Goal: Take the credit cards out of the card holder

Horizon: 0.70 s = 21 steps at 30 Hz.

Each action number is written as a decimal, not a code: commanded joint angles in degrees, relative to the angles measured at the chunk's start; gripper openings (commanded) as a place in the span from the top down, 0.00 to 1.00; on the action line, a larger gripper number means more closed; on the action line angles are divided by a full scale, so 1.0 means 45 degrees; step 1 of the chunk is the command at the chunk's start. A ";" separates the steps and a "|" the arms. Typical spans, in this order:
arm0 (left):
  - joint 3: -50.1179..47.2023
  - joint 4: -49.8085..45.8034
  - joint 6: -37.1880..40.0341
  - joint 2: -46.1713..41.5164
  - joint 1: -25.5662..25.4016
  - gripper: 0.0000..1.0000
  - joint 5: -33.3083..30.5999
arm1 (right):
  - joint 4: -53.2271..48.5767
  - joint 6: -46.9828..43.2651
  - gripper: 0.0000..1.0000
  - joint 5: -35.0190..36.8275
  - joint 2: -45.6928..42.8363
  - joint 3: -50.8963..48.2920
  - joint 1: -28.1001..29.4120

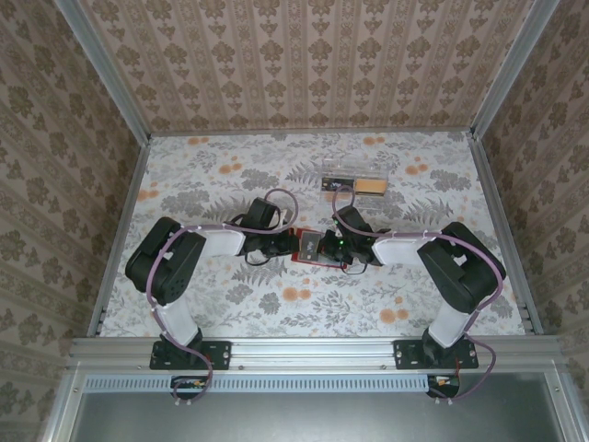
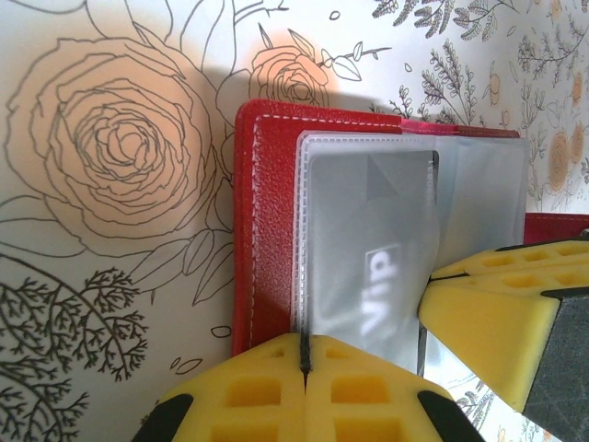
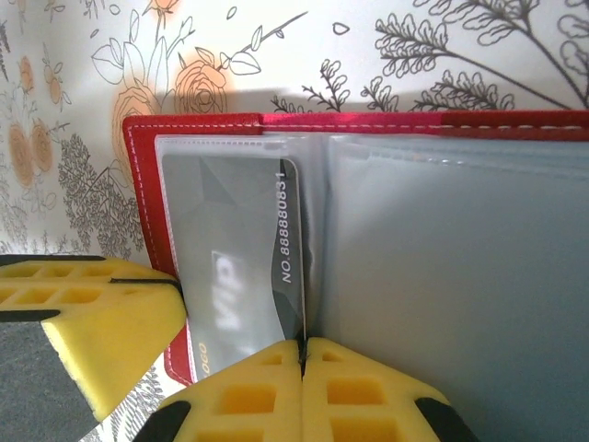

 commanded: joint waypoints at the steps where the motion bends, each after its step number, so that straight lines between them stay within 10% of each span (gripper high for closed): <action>1: -0.0181 -0.0329 0.0046 0.0137 -0.0078 0.99 -0.0154 | 0.0148 0.0159 1.00 -0.0156 -0.0313 -0.0435 -0.0127; 21: -0.0120 -0.0566 0.0037 -0.0334 -0.0003 0.99 -0.0179 | 0.0101 0.0045 1.00 -0.0463 -0.1821 -0.1850 -0.1188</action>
